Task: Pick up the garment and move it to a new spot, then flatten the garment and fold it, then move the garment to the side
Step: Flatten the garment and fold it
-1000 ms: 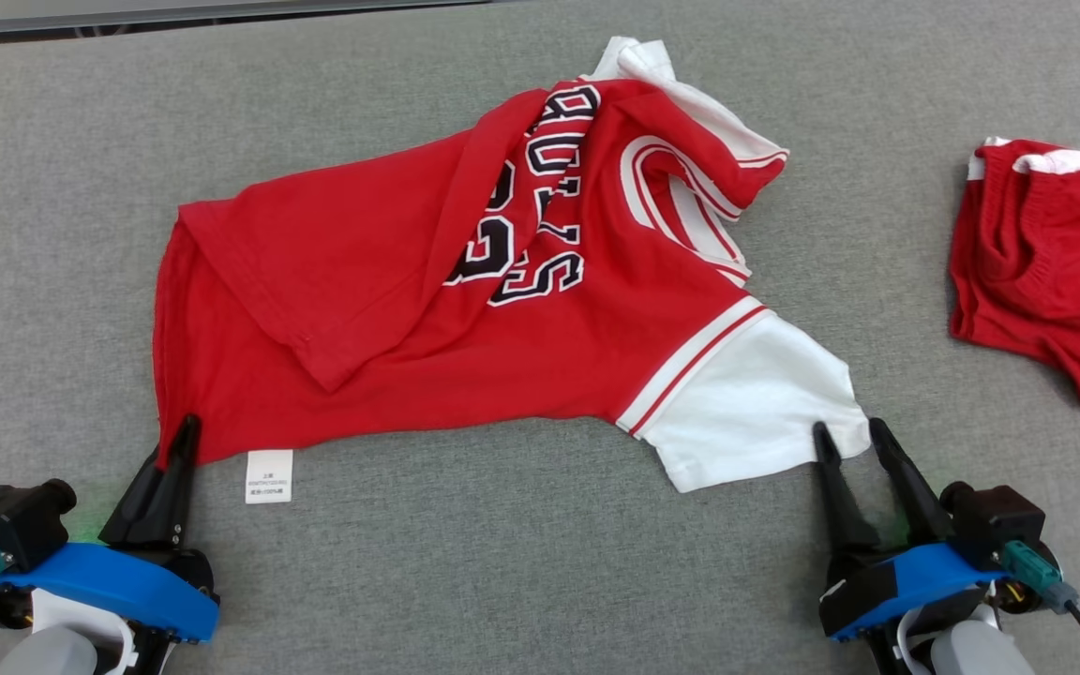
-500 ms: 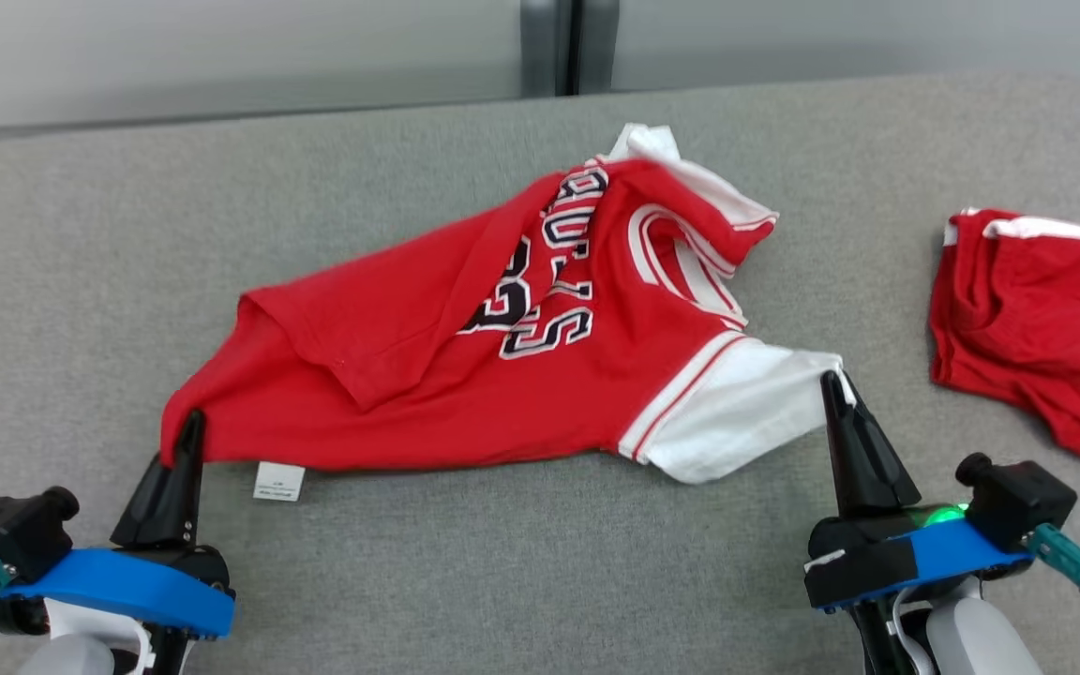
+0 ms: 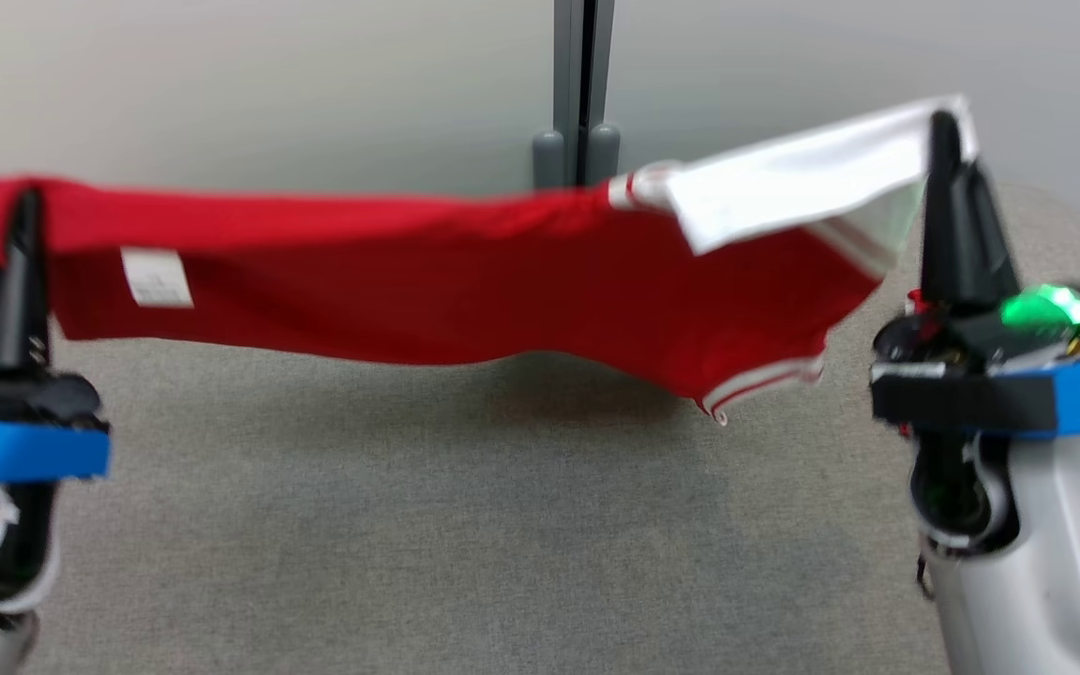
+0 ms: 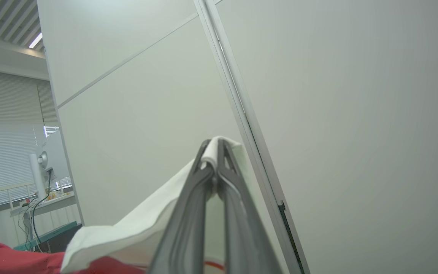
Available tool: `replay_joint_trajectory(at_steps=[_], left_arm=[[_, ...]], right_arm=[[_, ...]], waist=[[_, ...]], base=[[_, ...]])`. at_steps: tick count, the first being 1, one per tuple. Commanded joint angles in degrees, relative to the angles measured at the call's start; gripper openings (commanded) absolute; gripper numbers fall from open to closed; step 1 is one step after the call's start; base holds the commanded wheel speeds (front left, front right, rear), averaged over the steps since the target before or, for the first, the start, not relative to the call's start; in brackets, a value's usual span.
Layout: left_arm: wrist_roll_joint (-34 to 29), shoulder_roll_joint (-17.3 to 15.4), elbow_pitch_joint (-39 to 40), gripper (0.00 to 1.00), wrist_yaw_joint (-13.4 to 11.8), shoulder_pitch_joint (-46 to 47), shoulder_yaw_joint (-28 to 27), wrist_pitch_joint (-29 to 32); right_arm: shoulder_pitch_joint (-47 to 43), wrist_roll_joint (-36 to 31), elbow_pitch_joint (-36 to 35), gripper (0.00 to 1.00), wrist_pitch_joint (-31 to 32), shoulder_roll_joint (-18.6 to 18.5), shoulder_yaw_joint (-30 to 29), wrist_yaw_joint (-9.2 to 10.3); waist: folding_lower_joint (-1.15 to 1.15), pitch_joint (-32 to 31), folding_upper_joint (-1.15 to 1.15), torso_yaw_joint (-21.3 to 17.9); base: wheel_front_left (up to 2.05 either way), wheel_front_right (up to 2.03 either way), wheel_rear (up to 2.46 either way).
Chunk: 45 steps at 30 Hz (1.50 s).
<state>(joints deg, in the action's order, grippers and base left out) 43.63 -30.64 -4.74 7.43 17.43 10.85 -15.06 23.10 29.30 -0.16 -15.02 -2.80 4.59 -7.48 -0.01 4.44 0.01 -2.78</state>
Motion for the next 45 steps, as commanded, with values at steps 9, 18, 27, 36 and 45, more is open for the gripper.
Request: replay_joint_trajectory(at_steps=[9,18,27,36,45], left_arm=[[7.2,-9.65,1.47,0.0,0.08,16.14,-0.24,-0.13],[7.11,-13.51,-4.62,0.0,0.02,31.05,-1.92,-0.14],[6.95,-11.17,-3.44,0.0,-0.07,38.17,-5.3,-0.13],[11.0,-6.96,-9.42,0.0,-0.11,19.01,0.14,-0.14],[11.16,2.52,-15.73,0.0,-0.05,-2.94,4.66,-0.13]], right_arm=[[18.17,-7.81,0.66,0.0,-0.19,-0.2,-1.12,-0.02],[39.89,-17.42,9.3,0.0,-0.22,-0.29,-7.37,0.0],[52.31,-24.23,6.87,0.0,-0.22,-0.41,-14.54,0.06],[27.38,-14.99,0.72,0.0,-0.26,-0.38,-11.21,0.08],[-9.13,-4.47,-2.3,0.0,-0.26,-0.3,-6.82,0.02]], waist=[[0.01,7.98,-0.01,1.35],[0.01,18.01,-0.01,1.27],[0.01,24.03,-0.01,0.62],[0.01,24.83,-0.01,-0.31],[0.01,19.89,-0.01,-0.88]], base=[[0.0,0.0,0.0],[0.0,0.0,0.0],[0.0,0.0,0.0],[0.0,0.0,0.0],[0.0,0.0,0.0]])
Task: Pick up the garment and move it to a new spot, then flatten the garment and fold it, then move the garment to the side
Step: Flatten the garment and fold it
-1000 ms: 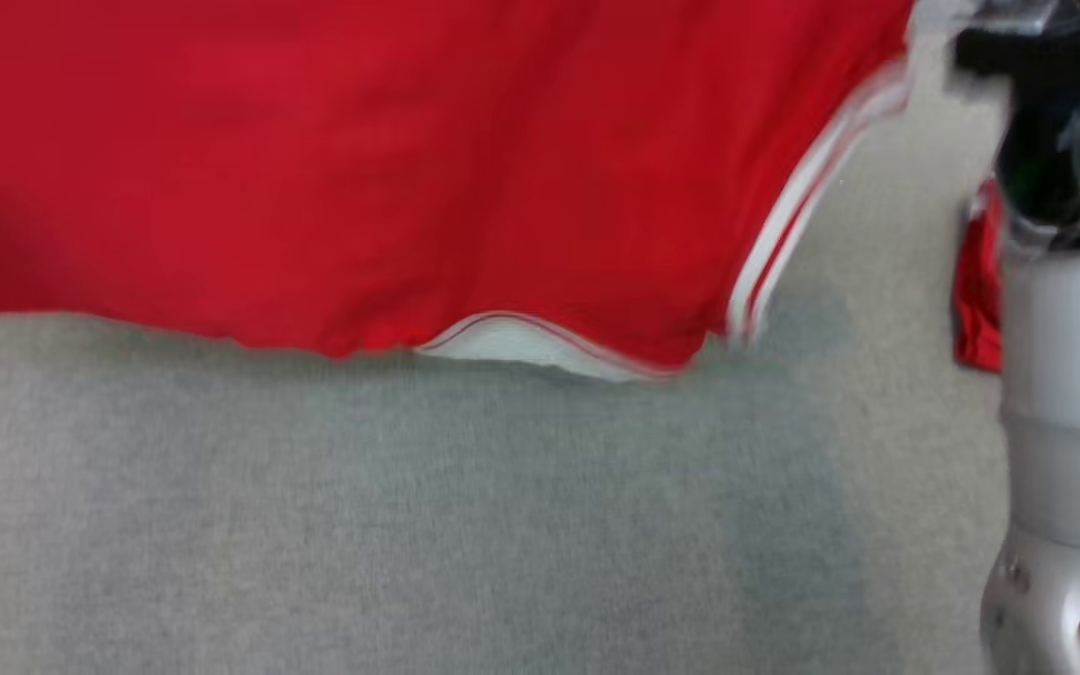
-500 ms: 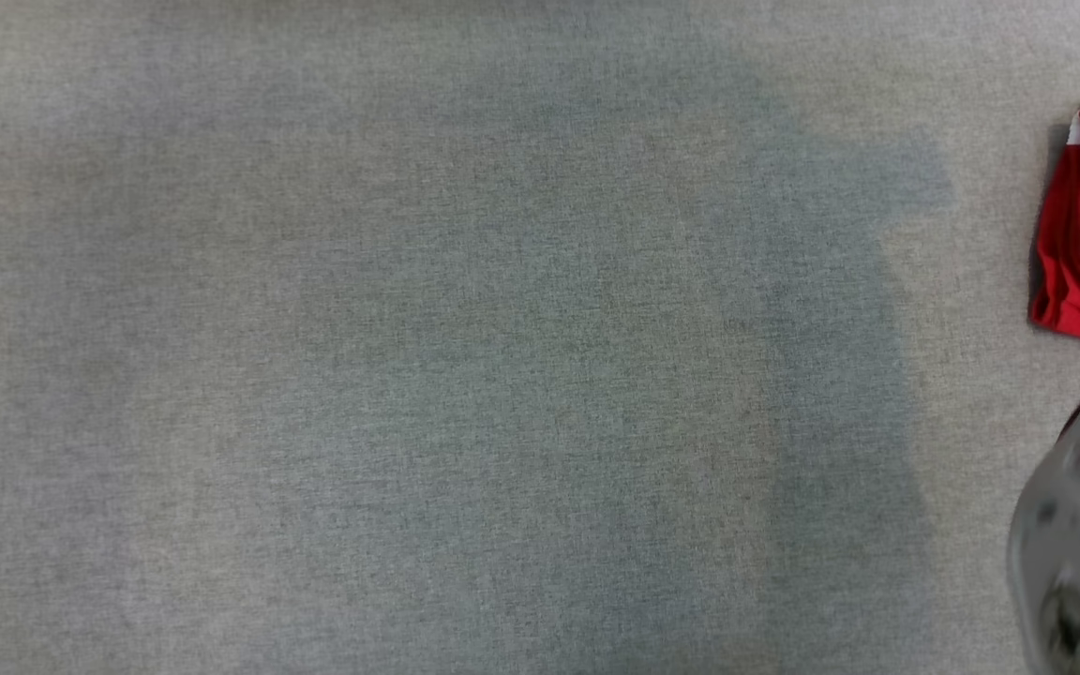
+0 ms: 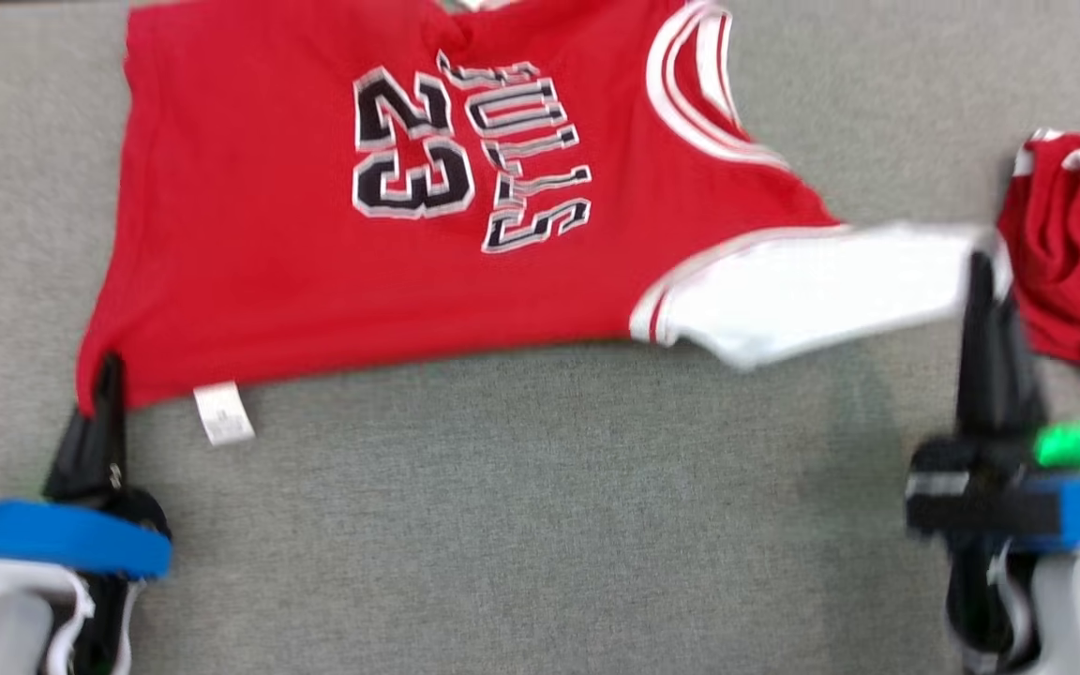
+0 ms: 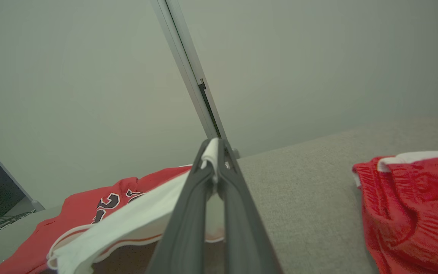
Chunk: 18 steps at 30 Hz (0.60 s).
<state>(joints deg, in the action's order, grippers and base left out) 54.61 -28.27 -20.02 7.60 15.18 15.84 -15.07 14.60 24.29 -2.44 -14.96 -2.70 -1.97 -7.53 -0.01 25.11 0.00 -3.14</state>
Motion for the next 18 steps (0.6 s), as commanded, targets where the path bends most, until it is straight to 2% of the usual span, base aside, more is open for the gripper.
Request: replay_joint_trajectory(at_steps=[1,6,18], left_arm=[[0.31,1.14,-1.14,0.0,-0.22,-2.27,-0.6,-0.11],[-0.98,4.6,-3.02,0.0,-0.21,-7.47,-1.03,-0.05],[-5.24,10.1,-7.79,0.0,-0.22,-17.73,-4.29,-0.15]], right_arm=[[-3.36,1.11,0.89,0.0,-0.32,-0.37,0.13,0.07],[-12.85,2.83,4.99,0.0,-0.31,-0.38,0.97,0.05],[-24.78,2.41,11.18,0.0,-0.32,-0.41,0.11,0.06]], waist=[[0.01,-1.75,0.0,-0.54],[0.01,-7.13,0.0,-0.74],[0.01,-18.07,0.0,-1.7]], base=[[0.0,0.0,0.0],[0.0,0.0,0.0],[0.0,0.0,0.0]])
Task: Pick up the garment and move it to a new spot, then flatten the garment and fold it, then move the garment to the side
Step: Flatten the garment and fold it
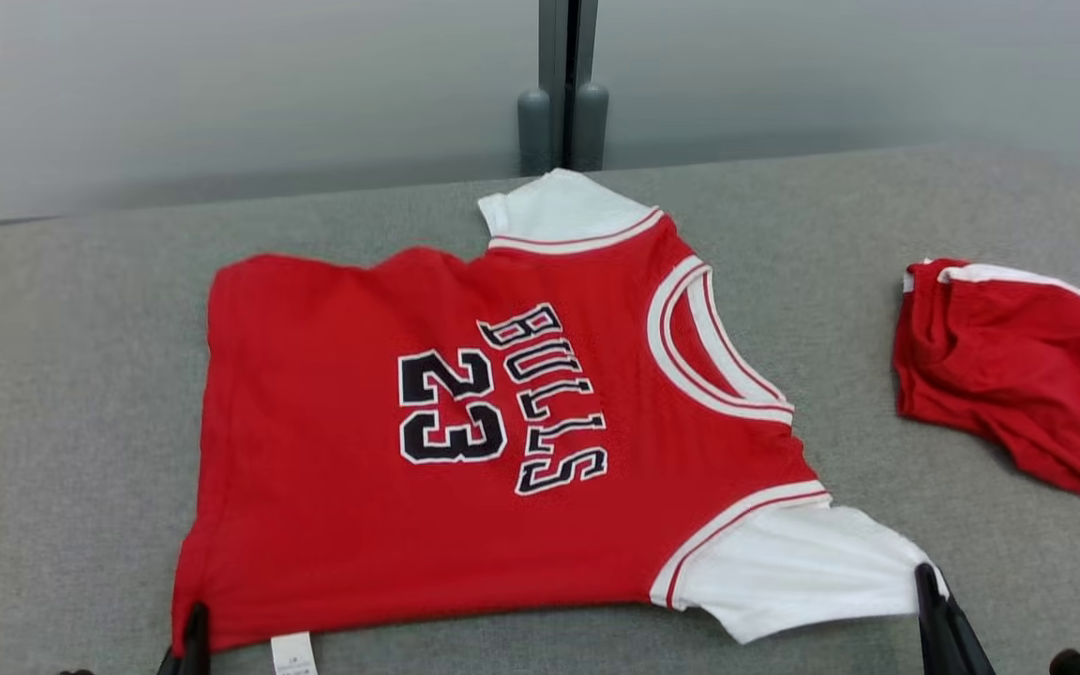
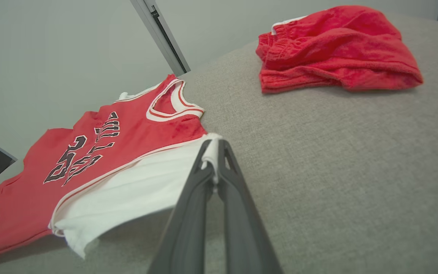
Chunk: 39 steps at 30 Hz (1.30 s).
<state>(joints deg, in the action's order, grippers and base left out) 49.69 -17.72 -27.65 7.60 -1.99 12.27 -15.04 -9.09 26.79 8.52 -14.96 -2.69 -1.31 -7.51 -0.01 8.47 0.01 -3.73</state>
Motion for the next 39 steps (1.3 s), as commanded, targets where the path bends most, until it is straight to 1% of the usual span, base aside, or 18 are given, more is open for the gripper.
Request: replay_joint_trajectory(at_steps=[1,5,8,13,18,25,32,33,34,35,36,39], left_arm=[[-0.68,0.17,-0.19,0.0,-0.22,-1.49,-0.99,-0.17],[-1.75,1.77,-0.67,0.0,-0.23,-3.53,-2.72,-0.18],[-2.49,2.23,0.93,0.0,-0.22,-2.02,-2.28,-0.22],[-2.34,1.45,5.01,0.0,-0.21,1.56,-0.86,-0.21],[-1.34,-0.2,6.47,0.0,-0.2,6.0,1.08,-0.21],[-0.01,-3.48,6.22,0.0,-0.2,12.32,4.97,-0.22],[1.76,-6.09,7.4,0.0,-0.2,15.95,8.25,-0.21],[2.1,-6.45,7.39,0.14,-0.2,16.27,8.44,-0.21],[2.31,-6.78,7.59,0.63,-0.2,16.61,8.79,-0.21],[2.95,-6.77,7.83,1.0,-0.2,16.7,8.82,-0.22],[3.15,-6.8,8.03,1.0,-0.2,16.7,8.71,-0.21],[3.89,-6.62,9.28,1.0,-0.17,15.5,7.93,-0.21]], right_arm=[[-1.85,0.05,0.46,0.0,-0.32,-0.41,-0.74,0.04],[-3.32,0.97,0.64,0.0,-0.33,-0.46,-2.81,0.06],[-2.0,0.62,-0.38,0.0,-0.32,-0.43,-2.22,0.06],[3.2,0.97,-1.04,0.0,-0.31,-0.39,-0.05,0.03],[10.48,-0.78,1.5,0.0,-0.3,-0.36,1.47,0.02],[19.8,-4.45,6.14,0.0,-0.28,-0.39,-0.97,0.02],[25.5,-7.4,8.68,0.0,-0.27,-0.35,-2.53,0.02],[25.97,-7.55,8.84,0.0,-0.28,-0.38,-2.46,0.02],[26.34,-7.37,9.19,0.0,-0.27,-0.38,-2.25,0.02],[26.68,-6.93,9.16,0.46,-0.28,-0.36,-2.2,0.02],[26.91,-6.88,8.96,1.0,-0.28,-0.41,-2.2,0.02],[26.58,-6.03,7.77,1.0,-0.27,-0.38,-2.38,0.02]], waist=[[0.01,-2.16,-0.01,-1.03],[0.01,-3.52,-0.01,-0.63],[0.01,-2.82,-0.01,0.02],[0.01,-0.34,-0.01,0.6],[0.01,2.69,-0.01,1.45],[0.01,7.51,-0.01,2.91],[0.01,11.41,-0.01,3.88],[0.01,11.78,-0.01,3.91],[0.01,12.03,-0.01,3.91],[0.01,12.2,-0.01,3.89],[0.01,12.34,-0.01,3.85],[0.01,12.51,-0.01,3.65]], base=[[0.0,0.0,0.0],[0.0,0.0,0.0],[0.0,0.0,0.0],[0.0,0.0,0.0],[0.0,0.0,0.0],[0.0,0.0,0.0],[0.0,0.0,0.0],[0.0,0.0,0.0],[0.0,0.0,0.0],[0.0,0.0,0.0],[0.0,0.0,0.0],[0.0,0.0,0.0]])
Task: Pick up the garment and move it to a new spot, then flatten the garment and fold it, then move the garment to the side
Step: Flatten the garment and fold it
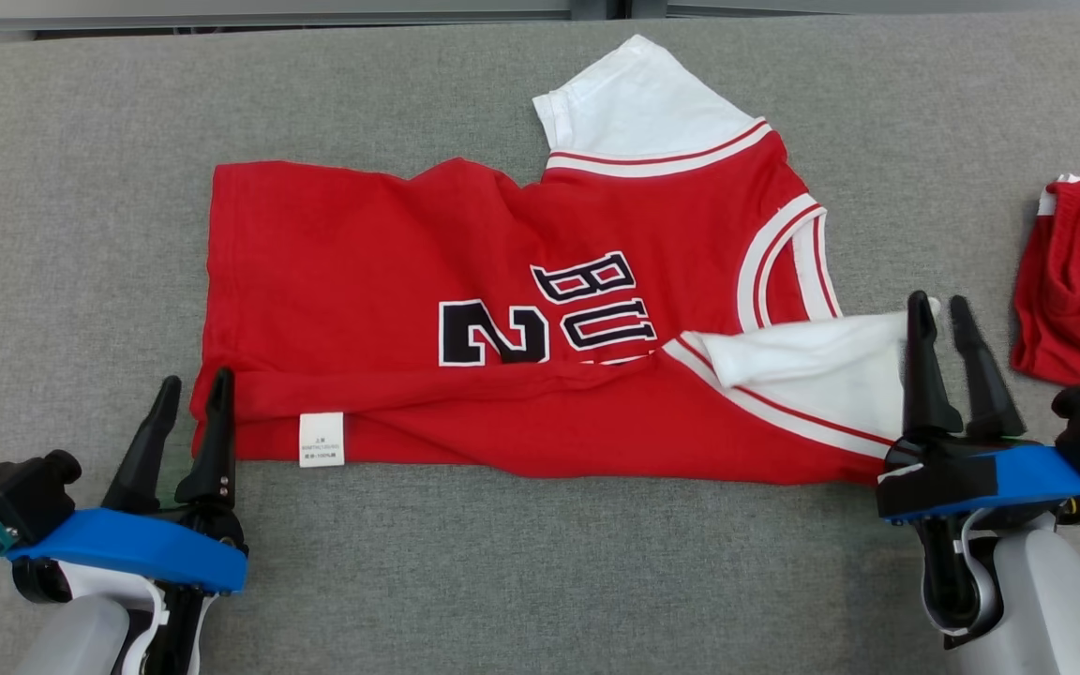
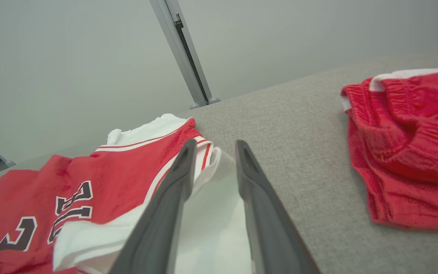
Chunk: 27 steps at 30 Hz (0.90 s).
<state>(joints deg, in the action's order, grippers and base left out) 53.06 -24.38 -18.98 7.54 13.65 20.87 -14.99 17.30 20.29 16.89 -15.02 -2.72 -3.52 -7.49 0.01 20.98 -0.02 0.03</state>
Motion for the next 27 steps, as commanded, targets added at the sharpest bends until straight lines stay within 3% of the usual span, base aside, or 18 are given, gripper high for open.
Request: replay_joint_trajectory(at_steps=[1,7,16,27], left_arm=[[0.39,0.01,1.03,1.0,-0.12,-0.78,-0.9,-0.25],[1.58,-0.09,2.54,1.0,-0.12,-3.51,-0.04,-0.25],[4.23,-2.89,-0.1,1.0,-0.1,-4.02,5.38,0.01],[3.55,-2.7,-5.13,1.0,-0.11,-6.16,5.23,0.3]], right_arm=[[-0.14,0.68,-1.26,1.0,-0.2,-0.36,-0.3,0.0],[-2.96,1.82,-4.01,1.0,-0.2,-0.3,-0.5,0.0],[-6.81,2.64,-6.15,1.0,-0.2,-0.31,2.83,0.0],[-9.2,3.53,-7.07,1.0,-0.2,-0.32,4.15,0.0]], waist=[[-0.01,-0.01,0.02,-0.2],[-0.01,-0.31,0.02,-0.9],[-0.01,0.38,0.02,-3.71],[-0.01,-1.59,0.02,-5.14]], base=[[0.0,0.0,0.0],[0.0,0.0,0.0],[0.0,0.0,0.0],[0.0,0.0,0.0]])
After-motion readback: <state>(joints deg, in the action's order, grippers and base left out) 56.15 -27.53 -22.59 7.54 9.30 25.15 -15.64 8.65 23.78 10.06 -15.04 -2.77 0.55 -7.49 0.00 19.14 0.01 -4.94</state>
